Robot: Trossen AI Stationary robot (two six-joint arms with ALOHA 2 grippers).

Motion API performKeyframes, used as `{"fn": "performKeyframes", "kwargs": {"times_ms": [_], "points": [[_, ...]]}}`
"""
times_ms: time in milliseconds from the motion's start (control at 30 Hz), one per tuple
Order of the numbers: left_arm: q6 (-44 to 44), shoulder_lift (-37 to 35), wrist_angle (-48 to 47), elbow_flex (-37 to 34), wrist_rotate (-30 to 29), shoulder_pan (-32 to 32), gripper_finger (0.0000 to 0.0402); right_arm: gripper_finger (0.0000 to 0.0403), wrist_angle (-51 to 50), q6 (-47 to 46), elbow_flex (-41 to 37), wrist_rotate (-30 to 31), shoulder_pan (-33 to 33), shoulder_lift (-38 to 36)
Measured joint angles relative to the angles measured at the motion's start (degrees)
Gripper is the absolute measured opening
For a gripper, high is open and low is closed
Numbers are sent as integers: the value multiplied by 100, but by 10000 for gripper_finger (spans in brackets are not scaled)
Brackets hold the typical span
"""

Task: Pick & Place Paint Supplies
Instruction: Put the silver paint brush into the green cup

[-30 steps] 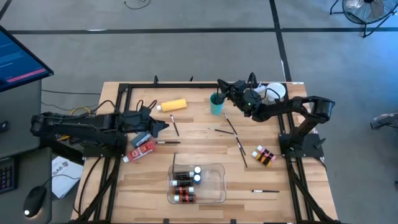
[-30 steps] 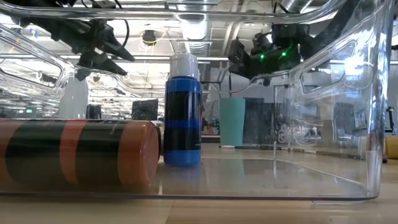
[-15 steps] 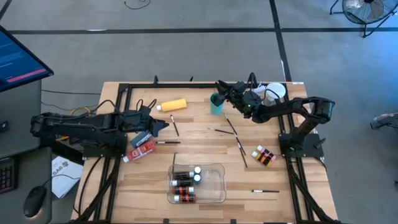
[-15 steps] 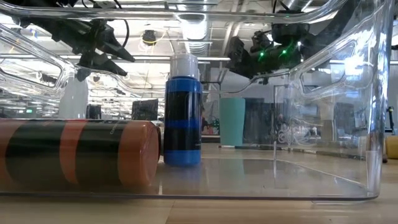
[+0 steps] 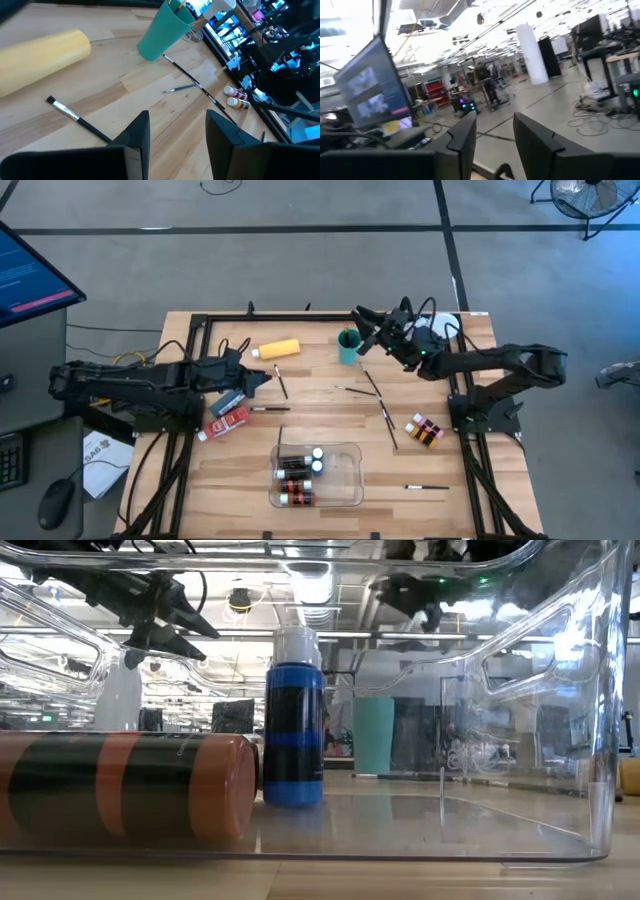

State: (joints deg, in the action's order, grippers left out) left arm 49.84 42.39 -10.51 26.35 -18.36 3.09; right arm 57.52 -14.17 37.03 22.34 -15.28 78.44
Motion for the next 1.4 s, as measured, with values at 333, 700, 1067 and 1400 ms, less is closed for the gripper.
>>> {"fn": "performKeyframes", "kwargs": {"times_ms": [333,700,1067,1400], "points": [[-142,0,82,0,-47,0,99,120,-3239,-392,1252,-751,357,-844],[-689,0,132,0,652,-1,99,120,-5204,-517,2603,-1304,504,-780],[-1193,0,158,0,1242,-24,99,120,-7209,-689,3328,-1733,506,-812],[-448,0,171,0,1243,-24,99,120,-9035,-842,3696,-2108,408,-858]]}}
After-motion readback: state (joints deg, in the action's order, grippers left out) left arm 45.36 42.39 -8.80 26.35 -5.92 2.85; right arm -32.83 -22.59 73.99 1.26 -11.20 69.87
